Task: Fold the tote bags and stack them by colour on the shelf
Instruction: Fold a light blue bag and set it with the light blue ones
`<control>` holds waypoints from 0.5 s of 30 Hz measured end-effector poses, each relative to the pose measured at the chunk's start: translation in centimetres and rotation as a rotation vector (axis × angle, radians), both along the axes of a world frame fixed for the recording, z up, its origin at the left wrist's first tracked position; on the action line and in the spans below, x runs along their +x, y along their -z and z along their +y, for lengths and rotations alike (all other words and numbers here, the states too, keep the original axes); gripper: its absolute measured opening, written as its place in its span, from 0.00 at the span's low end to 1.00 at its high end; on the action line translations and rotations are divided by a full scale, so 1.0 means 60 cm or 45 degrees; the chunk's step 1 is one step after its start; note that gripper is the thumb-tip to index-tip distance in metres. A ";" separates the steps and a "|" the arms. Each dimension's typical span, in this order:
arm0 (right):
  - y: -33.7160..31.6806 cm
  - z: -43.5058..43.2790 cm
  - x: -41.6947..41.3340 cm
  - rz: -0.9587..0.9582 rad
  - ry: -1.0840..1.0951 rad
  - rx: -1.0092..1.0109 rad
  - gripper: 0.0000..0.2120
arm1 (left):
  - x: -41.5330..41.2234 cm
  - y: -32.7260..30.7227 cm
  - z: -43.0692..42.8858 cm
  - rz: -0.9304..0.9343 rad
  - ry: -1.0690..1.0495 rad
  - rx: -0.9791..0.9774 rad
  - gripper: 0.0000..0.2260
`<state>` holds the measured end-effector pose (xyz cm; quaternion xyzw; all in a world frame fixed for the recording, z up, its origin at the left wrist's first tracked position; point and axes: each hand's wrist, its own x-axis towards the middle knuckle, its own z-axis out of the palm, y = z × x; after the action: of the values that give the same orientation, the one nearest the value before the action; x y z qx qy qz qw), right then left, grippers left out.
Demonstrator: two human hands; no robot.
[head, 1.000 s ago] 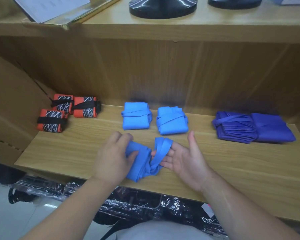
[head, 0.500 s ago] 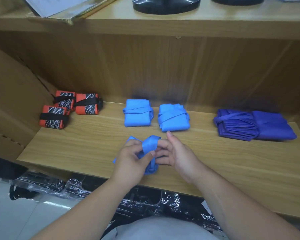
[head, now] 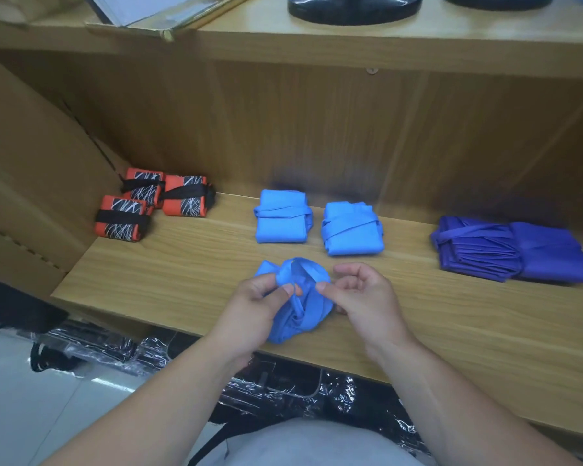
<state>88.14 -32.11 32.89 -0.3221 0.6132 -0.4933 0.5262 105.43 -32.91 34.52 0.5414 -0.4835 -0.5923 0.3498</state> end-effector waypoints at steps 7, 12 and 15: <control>0.002 -0.001 -0.002 0.175 -0.293 -0.053 0.03 | 0.002 -0.014 -0.001 0.001 0.045 -0.010 0.06; 0.006 -0.006 -0.014 -0.154 -0.320 0.064 0.10 | 0.002 -0.011 -0.003 0.036 0.017 -0.015 0.12; 0.000 -0.005 -0.029 -0.716 -0.241 0.136 0.16 | 0.001 -0.008 -0.004 0.075 0.030 0.008 0.12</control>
<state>86.42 -32.42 32.92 -0.2005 0.4358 -0.4791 0.7351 105.51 -33.16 34.98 0.5190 -0.4775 -0.6136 0.3552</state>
